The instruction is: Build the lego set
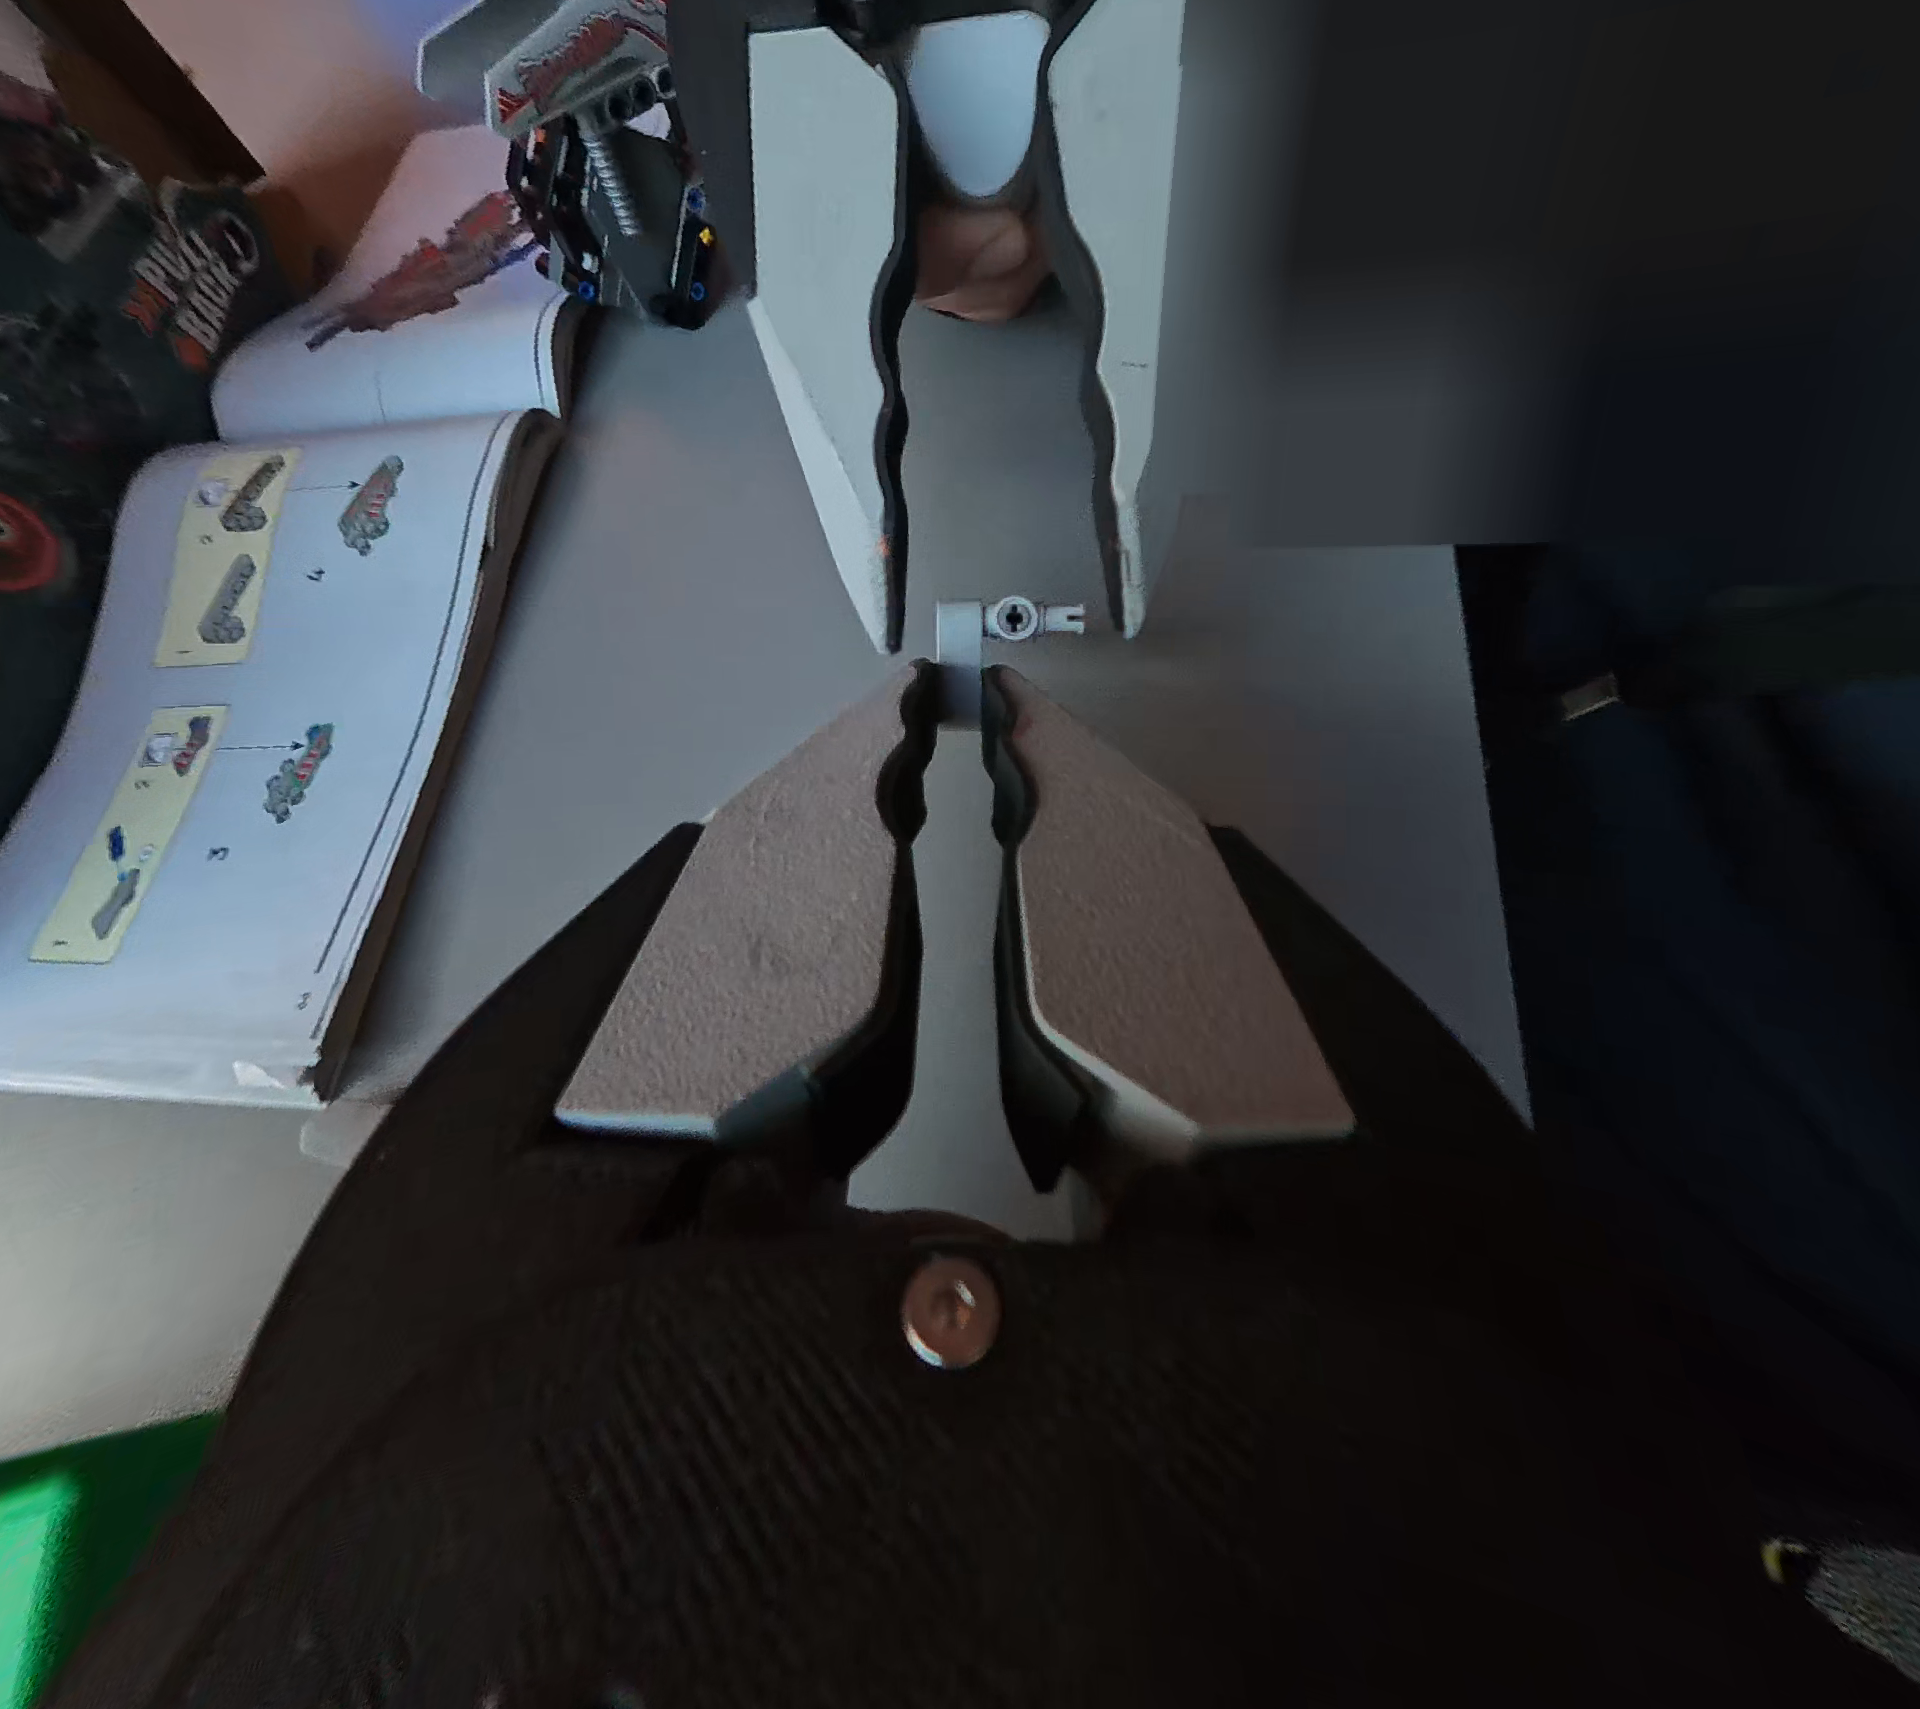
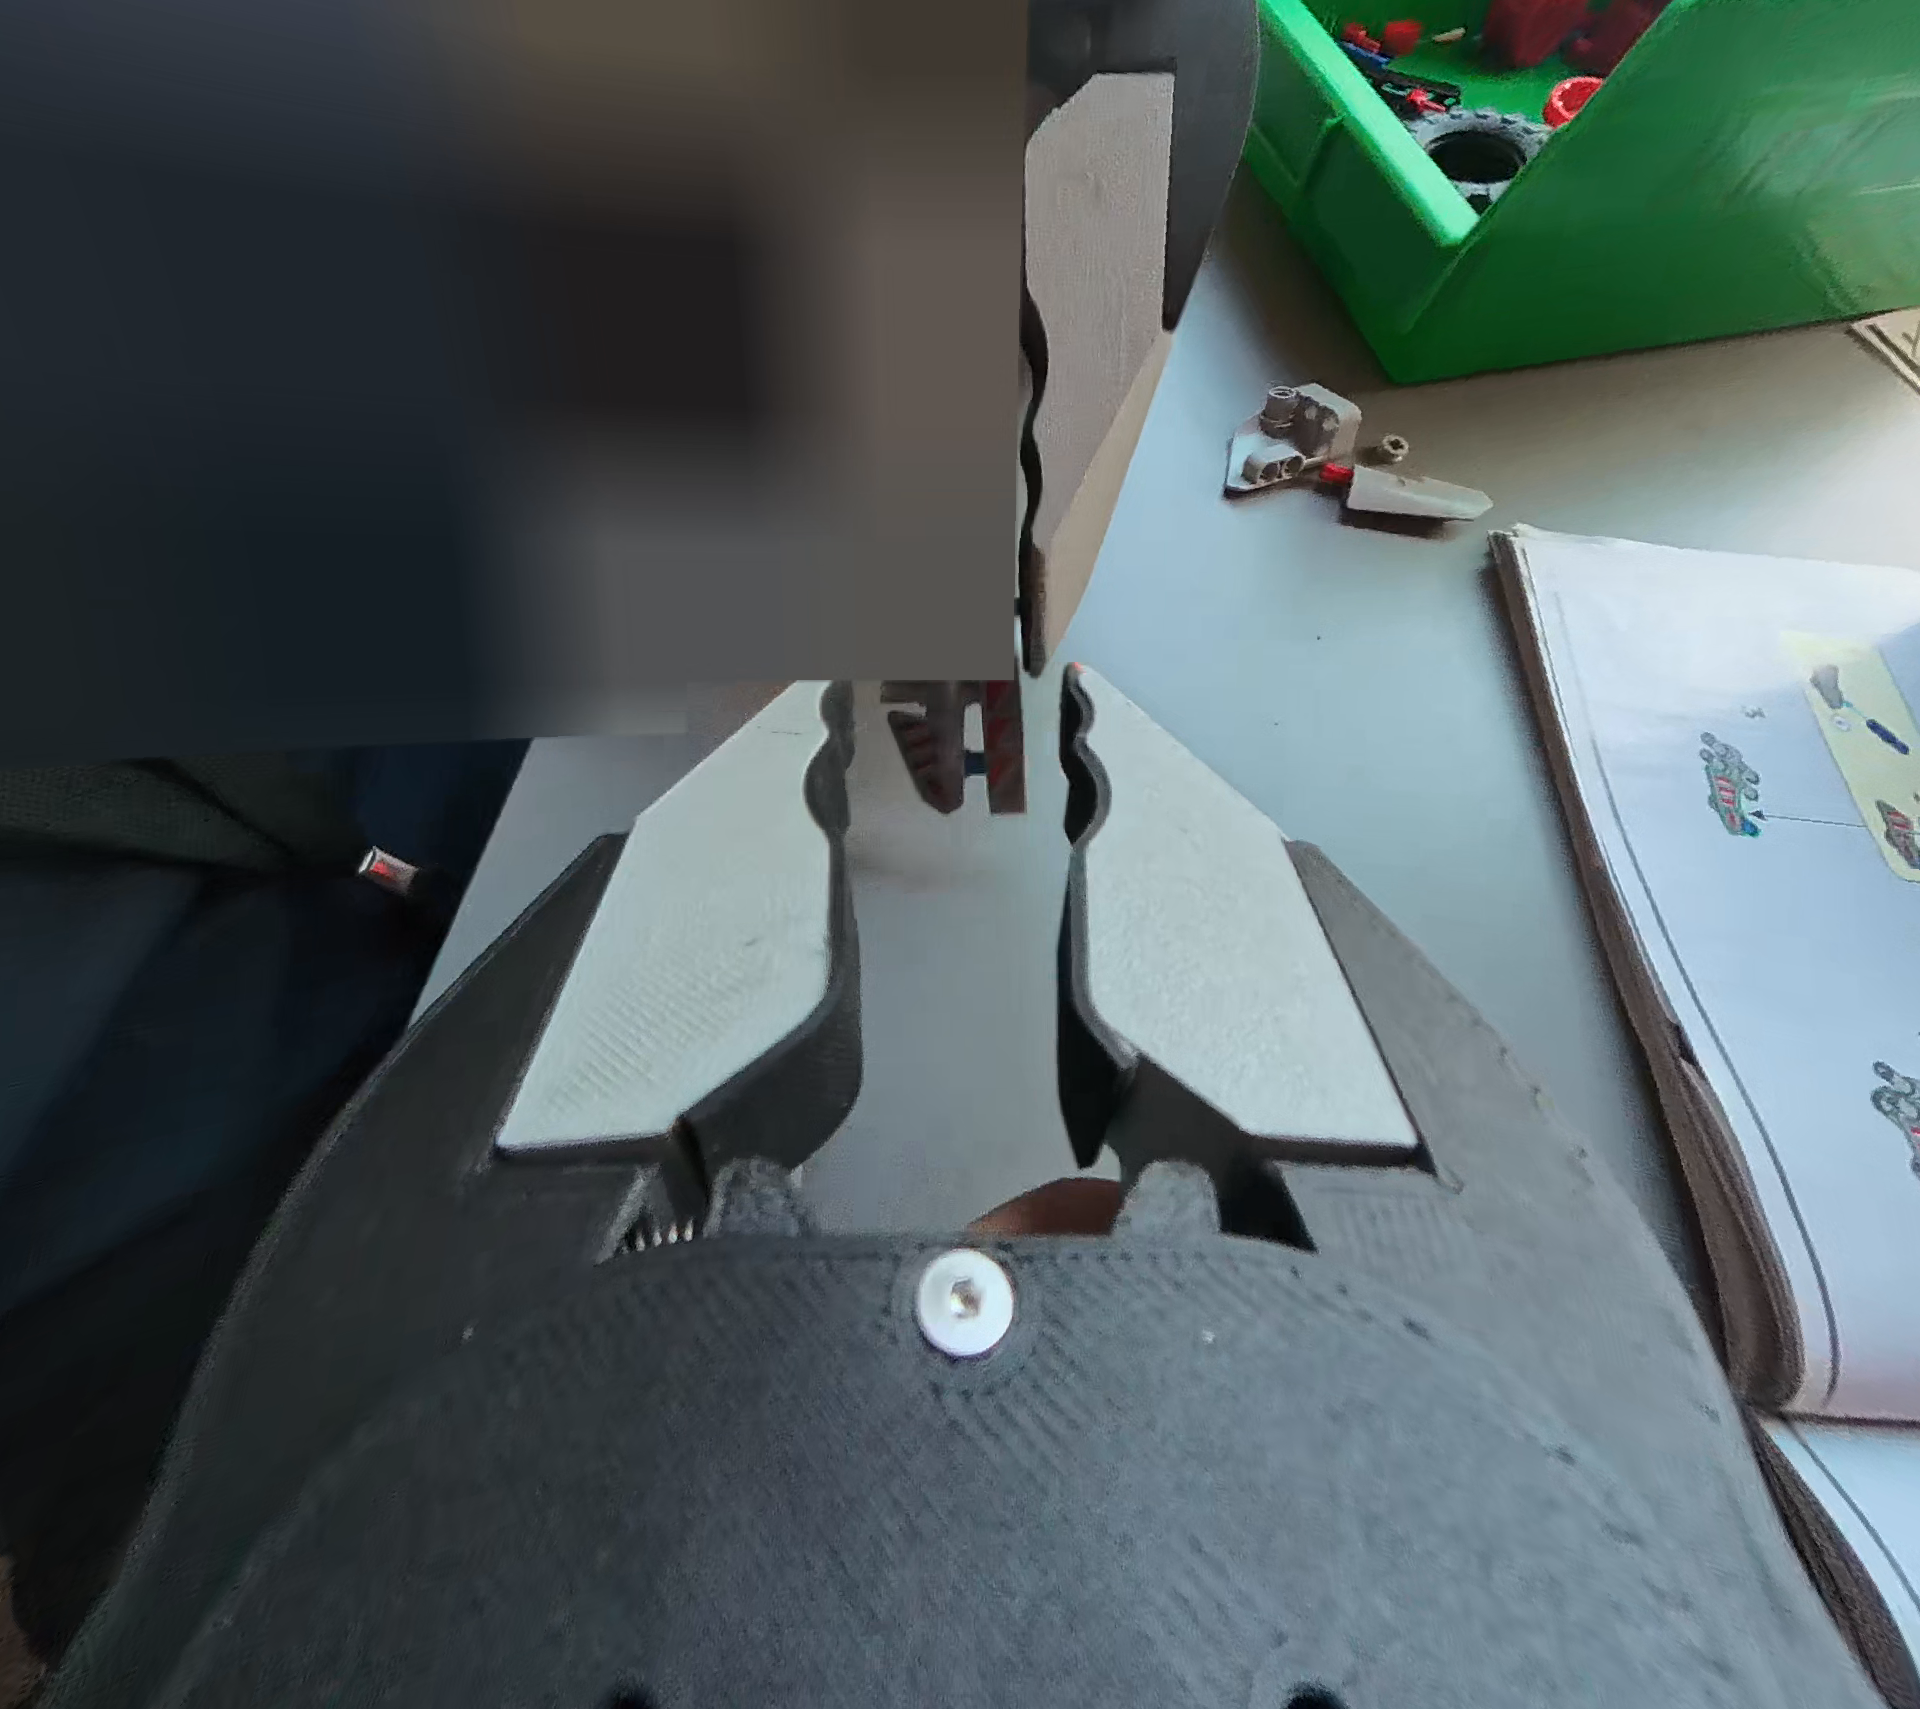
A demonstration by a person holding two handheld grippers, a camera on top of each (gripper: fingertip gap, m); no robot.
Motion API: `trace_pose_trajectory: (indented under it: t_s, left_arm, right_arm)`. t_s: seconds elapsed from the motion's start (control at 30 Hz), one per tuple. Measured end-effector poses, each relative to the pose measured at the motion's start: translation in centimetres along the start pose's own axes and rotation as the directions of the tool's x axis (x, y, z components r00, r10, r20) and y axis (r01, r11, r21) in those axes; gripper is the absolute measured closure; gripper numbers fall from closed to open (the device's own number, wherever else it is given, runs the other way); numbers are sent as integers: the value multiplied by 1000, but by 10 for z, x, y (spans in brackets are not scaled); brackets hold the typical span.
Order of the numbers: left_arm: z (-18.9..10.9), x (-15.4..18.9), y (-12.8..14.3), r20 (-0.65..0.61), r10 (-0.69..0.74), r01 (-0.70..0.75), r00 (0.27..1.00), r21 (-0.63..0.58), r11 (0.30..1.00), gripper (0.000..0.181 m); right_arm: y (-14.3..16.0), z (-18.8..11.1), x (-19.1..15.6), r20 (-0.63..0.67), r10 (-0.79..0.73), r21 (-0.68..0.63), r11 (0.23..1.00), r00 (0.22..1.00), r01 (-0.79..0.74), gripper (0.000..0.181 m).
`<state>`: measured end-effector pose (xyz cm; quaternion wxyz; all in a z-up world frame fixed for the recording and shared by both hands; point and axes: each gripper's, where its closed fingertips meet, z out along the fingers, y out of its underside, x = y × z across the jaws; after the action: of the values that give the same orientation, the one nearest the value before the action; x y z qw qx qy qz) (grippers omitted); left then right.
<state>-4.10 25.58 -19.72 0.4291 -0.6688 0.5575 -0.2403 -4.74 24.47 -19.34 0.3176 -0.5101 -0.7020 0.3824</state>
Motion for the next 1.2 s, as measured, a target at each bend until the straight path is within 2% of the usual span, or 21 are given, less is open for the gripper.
trace_pose_trajectory:
  t_s: [0.13, 0.27, 0.4, 0.47, 0.57, 0.87, 1.1, 1.2]
  left_arm:
    - [-7, 4, -5, 61, 140, -143, 988, 51, 988, 175]
    - [-7, -2, -8, 134, 141, -150, 981, 54, 987, 175]
    - [-7, 0, -20, 148, 127, -145, 981, 120, 982, 175]
    - [-8, -1, -22, 167, 128, -151, 978, 128, 980, 175]
    - [-10, -1, -24, 163, 118, -142, 980, 147, 979, 175]
    - [-10, 1, -28, 166, 103, -131, 981, 168, 977, 175]
    - [-8, 11, -27, 103, 142, -158, 985, 168, 973, 175]
    - [-11, 9, -29, 99, 116, -133, 988, 191, 973, 175]
  right_arm:
    - [2, 2, -4, -51, -26, -8, 1000, 998, 25, 137]
    - [-4, -4, 9, -168, -51, 10, 999, 984, 53, 138]
    - [-10, -8, 5, -172, -79, 36, 996, 982, 87, 140]
    - [-11, -8, 1, -161, -108, 35, 993, 981, 115, 151]
    - [-12, -9, 1, -183, -133, 32, 989, 974, 141, 154]
    - [-16, -11, -1, -161, -99, 63, 992, 982, 110, 154]
    - [-11, -10, -11, -128, -193, -5, 981, 973, 194, 160]
    - [-15, -11, -10, -100, -127, 52, 990, 987, 132, 159]
